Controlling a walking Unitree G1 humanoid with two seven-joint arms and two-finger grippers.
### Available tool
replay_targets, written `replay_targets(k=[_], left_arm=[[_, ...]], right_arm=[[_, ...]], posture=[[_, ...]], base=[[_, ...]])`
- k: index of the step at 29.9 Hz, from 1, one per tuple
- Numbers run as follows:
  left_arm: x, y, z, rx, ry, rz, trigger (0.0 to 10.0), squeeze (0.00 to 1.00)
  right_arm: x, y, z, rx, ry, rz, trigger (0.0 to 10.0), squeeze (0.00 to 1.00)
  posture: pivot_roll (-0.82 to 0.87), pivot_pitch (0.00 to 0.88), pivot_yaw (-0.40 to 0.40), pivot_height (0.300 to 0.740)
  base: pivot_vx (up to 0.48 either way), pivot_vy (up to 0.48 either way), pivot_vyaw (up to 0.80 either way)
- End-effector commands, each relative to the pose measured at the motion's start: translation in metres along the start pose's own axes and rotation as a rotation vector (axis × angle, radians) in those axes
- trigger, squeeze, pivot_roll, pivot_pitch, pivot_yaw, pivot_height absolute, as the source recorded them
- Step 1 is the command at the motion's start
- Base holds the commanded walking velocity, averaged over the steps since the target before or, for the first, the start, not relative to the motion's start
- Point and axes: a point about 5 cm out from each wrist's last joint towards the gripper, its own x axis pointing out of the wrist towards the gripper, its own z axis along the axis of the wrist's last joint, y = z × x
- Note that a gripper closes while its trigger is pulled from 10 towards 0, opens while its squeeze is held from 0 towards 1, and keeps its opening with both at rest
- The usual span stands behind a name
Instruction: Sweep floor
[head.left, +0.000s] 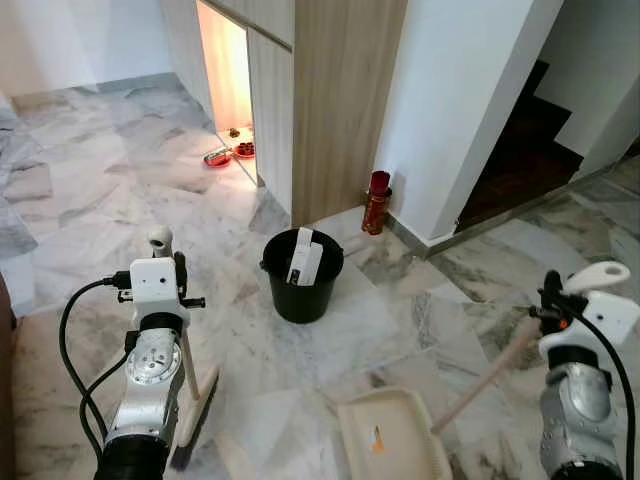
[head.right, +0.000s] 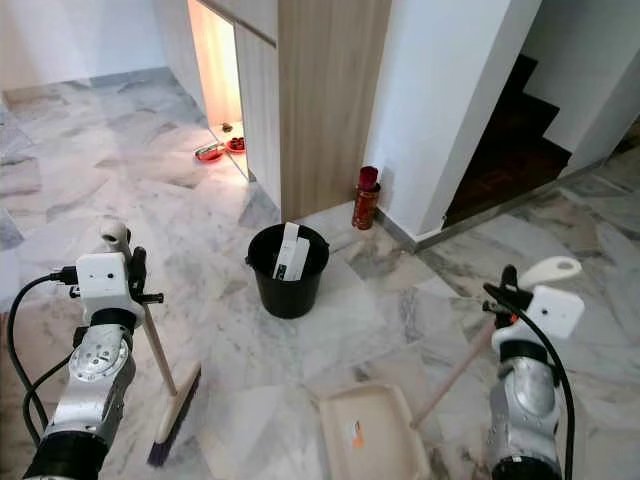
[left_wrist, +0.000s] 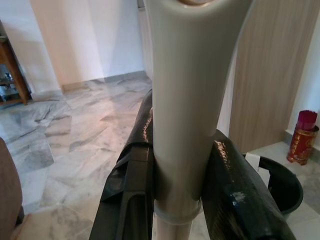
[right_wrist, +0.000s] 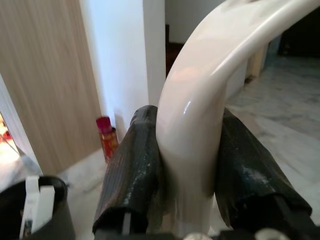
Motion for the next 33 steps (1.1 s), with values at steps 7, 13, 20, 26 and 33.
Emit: replay_targets(k=[7,13,20,26,33], left_arm=[[-0.005,-0.024,0.010,-0.029,-0.017,-0.099,10.0,0.00],[0.005,-0.025,0.019,-0.015,-0.015,-0.169,10.0,0.00],[0.013,-0.016,0.015,0.000,-0.012,-0.140,10.0,0.00],[0.010,-0.020,0.008,-0.014,0.012,-0.123,10.0,0.00],[0.013,-0.027,0.009,-0.032,0.010,-0.137,10.0,0.00]], right_arm=[[-0.020,-0.054,0.020,-0.040,-0.073,-0.119,10.0,0.00],[-0.042,-0.073,0.018,-0.039,-0.084,-0.196,10.0,0.00],[-0.038,-0.052,0.013,-0.002,-0.072,-0.161,10.0,0.00],[-0.019,-0.030,0.020,0.029,-0.085,-0.087,10.0,0.00],[-0.015,-0.021,0.017,0.017,-0.076,-0.055,10.0,0.00]], posture=[[-0.07,0.088,0.014,0.740],[-0.07,0.097,0.093,0.740],[-0.09,0.084,0.053,0.740],[-0.10,0.058,0.042,0.740],[-0.06,0.036,0.043,0.740]], base=[[0.000,0.000,0.00],[0.000,0.000,0.00],[0.000,0.000,0.00],[0.000,0.000,0.00],[0.000,0.000,0.00]])
